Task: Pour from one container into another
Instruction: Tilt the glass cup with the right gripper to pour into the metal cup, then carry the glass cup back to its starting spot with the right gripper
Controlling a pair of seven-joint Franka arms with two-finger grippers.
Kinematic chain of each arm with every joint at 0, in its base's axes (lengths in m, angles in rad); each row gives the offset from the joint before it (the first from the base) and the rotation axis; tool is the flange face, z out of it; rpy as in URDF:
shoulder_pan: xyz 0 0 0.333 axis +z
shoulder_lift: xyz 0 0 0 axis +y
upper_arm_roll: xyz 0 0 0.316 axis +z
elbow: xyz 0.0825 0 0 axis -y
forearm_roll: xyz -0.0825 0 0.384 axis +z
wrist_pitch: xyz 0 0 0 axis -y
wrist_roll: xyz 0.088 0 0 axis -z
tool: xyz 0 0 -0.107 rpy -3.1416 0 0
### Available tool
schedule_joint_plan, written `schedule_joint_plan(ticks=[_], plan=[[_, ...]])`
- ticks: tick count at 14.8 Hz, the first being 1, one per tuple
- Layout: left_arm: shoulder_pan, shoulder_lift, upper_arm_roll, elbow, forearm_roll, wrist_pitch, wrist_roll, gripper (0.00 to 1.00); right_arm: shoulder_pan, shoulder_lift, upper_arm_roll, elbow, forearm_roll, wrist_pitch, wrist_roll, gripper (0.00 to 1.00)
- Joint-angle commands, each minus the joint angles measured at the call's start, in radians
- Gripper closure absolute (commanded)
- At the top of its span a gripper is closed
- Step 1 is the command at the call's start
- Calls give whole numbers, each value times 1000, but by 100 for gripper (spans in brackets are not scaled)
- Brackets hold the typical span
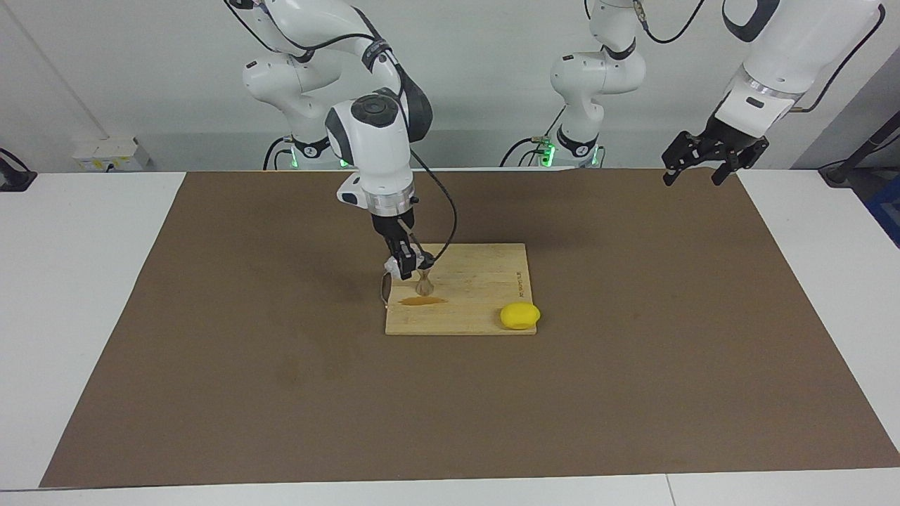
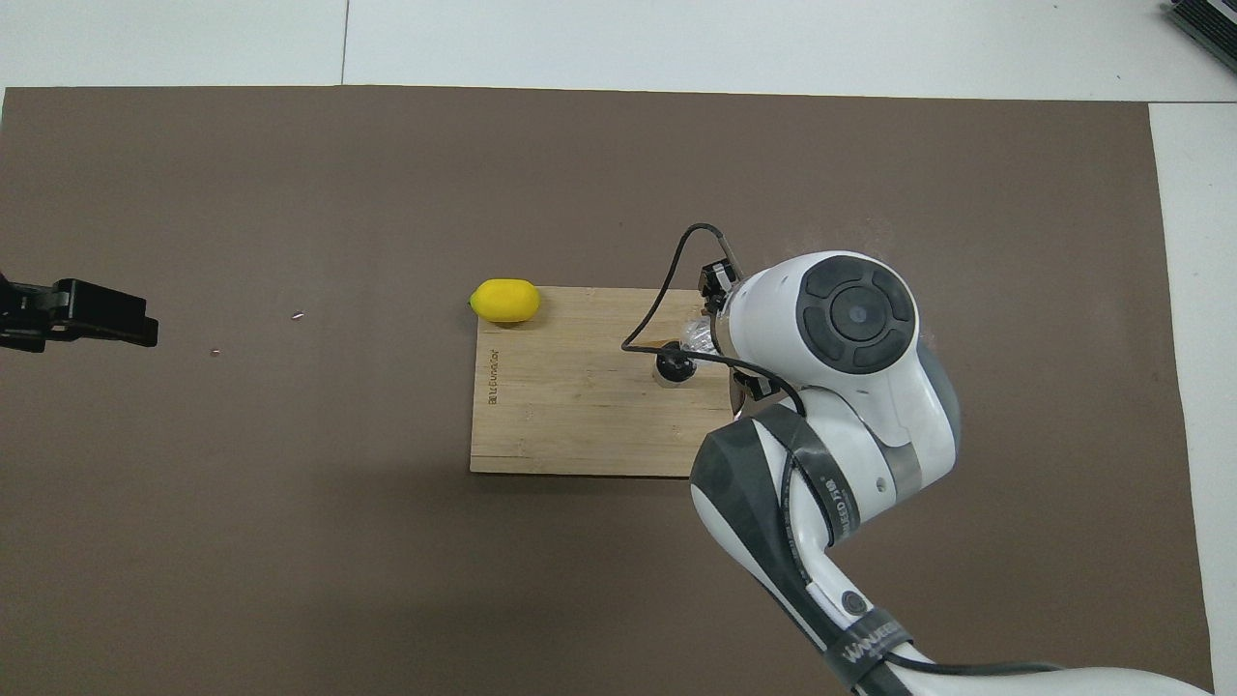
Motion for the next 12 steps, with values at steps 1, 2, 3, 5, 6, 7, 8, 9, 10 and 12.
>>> schedule_joint_plan(ticks=[1,2,3,5,6,7,8,9,10,12], plan=[[7,-15,-2,-3,19,-22,18,0,-35,-2,10,-7,95,12,-28,100],[7,-15,-2,-1,22,-30,18,0,-43,-2,10,-8,128,12,-31,100],[7,-15,-3,-1,22,-30,17,0,-55,-2,12,-14,163,14,-36,100],[8,-20,-5,-12,21,-15,17,0,-90,-4,10,-25,253,12,-68,100],[10,-22,-5,-13,21,-13,17,0,-113,-5,12,-34,314,11,-103,100],[8,-23,-5,-13,21,-13,14,0,-138,-5,10,-40,379,4,-140,100],[8,-22,-5,-13,21,-13,9,0,-172,-5,10,-51,442,0,-180,100],[10,-23,-5,-13,21,-27,11,0,-199,-7,10,-71,492,-2,-223,100],[10,-25,-5,-15,21,-30,11,0,-225,-5,10,-85,540,-5,-262,100],[11,-25,-5,-15,21,-28,9,0,-293,11,10,-91,641,-38,-283,100]])
